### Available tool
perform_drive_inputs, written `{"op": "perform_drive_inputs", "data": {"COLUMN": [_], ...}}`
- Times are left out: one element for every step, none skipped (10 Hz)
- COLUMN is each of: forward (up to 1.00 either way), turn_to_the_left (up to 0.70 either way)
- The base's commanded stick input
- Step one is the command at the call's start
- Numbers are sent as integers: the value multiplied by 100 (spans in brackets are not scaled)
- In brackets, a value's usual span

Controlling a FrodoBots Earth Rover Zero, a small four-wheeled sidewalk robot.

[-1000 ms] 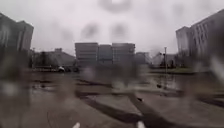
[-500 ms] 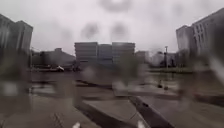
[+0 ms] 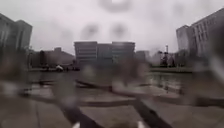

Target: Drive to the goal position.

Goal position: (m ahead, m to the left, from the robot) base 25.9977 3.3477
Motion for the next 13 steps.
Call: {"op": "perform_drive_inputs", "data": {"forward": [70,70,70,70,70,70,70,70,70,70,70,70,70], "turn_to_the_left": [0,0,0,0,0,0,0,0,0,0,0,0,0]}}
